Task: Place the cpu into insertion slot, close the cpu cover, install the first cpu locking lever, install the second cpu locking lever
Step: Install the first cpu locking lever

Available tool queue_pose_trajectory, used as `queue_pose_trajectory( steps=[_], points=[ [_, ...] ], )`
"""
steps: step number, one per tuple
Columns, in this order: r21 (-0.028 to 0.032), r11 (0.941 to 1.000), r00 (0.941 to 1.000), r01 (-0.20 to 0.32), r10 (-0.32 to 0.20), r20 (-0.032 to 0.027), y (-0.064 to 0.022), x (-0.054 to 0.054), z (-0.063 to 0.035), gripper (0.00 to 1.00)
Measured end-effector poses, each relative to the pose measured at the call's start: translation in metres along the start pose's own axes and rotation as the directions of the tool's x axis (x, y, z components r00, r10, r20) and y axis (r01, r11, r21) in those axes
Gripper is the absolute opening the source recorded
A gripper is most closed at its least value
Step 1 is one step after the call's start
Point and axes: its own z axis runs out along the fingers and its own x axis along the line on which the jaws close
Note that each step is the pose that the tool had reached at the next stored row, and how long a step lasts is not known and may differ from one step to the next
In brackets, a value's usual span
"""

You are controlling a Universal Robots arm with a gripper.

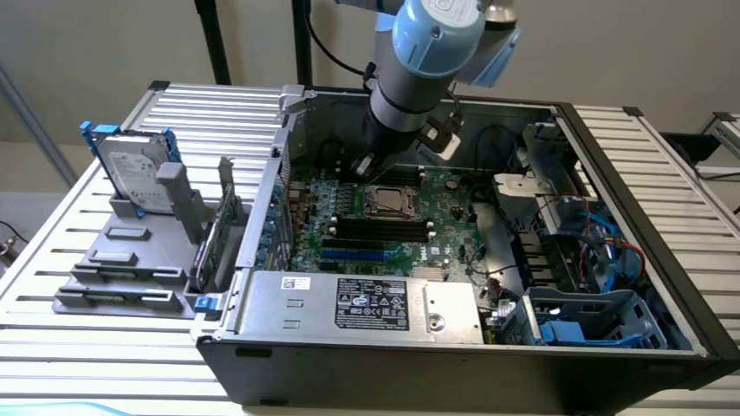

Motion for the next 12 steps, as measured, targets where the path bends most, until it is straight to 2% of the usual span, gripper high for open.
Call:
queue_pose_trajectory(
  steps=[3, 7, 9, 12],
  points=[
    [-0.0132, 0.9999, 1.0, 0.006, -0.006, -0.0063, 0.0, -0.002, 0.0037, 0.11],
    [-0.0229, 0.9997, 0.9999, 0.01, -0.01, -0.0083, 0.0003, -0.004, 0.0091, 0.11],
    [-0.0266, 0.9996, 0.9999, 0.01, -0.01, -0.0044, -0.0002, -0.003, 0.0117, 0.11],
    [-0.0329, 0.9994, 1.0, 0.008, -0.008, 0.0052, -0.0023, 0.0, 0.0147, 0.11]
  ],
)
